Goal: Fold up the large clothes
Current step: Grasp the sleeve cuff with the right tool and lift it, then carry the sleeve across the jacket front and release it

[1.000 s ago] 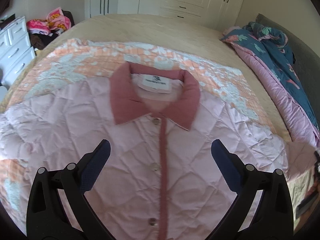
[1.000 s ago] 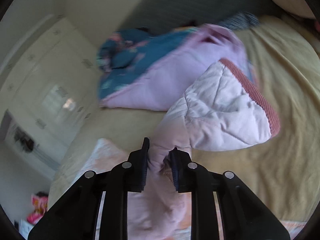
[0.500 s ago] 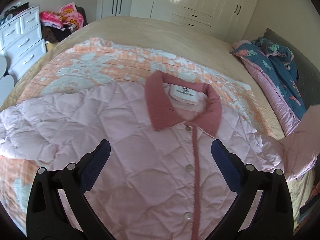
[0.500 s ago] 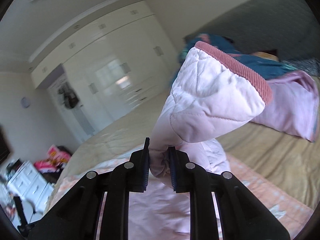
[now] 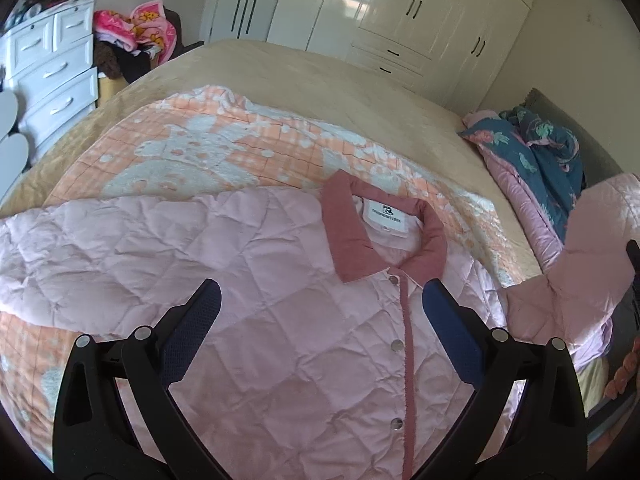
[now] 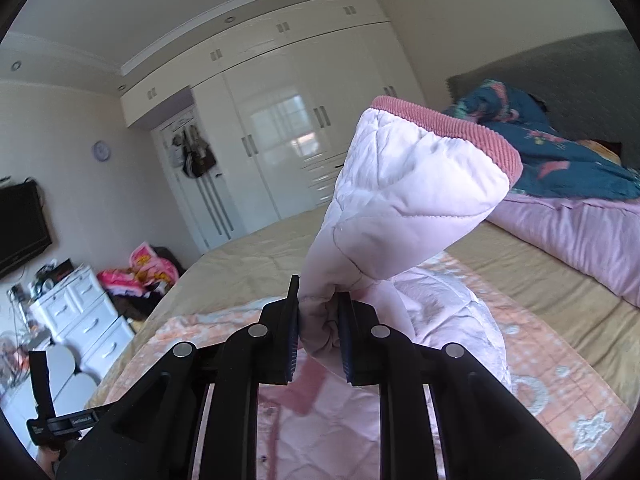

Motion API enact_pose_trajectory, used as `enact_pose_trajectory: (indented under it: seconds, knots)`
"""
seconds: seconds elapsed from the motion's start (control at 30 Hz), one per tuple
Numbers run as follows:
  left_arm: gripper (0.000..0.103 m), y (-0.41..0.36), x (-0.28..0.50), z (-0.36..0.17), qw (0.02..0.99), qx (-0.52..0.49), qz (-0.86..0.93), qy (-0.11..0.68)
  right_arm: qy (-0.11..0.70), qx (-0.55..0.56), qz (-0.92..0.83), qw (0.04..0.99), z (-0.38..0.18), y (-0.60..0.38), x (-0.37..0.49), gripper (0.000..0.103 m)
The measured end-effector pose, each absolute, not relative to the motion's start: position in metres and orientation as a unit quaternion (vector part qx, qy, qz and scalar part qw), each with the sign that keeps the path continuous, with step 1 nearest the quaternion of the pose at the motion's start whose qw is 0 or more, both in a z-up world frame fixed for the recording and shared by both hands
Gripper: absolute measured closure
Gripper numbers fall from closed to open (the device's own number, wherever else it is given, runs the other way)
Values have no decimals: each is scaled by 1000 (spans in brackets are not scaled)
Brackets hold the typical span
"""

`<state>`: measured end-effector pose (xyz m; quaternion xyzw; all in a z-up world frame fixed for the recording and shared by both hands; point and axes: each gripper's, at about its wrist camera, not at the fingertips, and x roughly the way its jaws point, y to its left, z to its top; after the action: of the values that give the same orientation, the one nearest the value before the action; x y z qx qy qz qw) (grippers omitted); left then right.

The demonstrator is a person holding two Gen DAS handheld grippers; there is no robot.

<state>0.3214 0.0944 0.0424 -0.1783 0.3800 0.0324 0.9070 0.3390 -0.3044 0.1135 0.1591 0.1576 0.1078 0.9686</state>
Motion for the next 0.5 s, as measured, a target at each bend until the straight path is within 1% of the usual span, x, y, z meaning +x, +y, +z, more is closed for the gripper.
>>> enact_pose_trajectory:
  seconds: [0.13,0.2,0.37,0.5]
  knots:
    - [8,108,315,32,902,-197,29,384,165,143,127,968,113,-273,340,87]
    - [8,116,311,24,892,-226,15,391,169,132,135,967,112,-256,342,87]
    - [8,129,298,9,887,-254,6,385,185,109,156,964,103,-221,348,87]
    - [8,139,293,-6,878,-289,-8,381,204,87,171,960,80,-190,350,87]
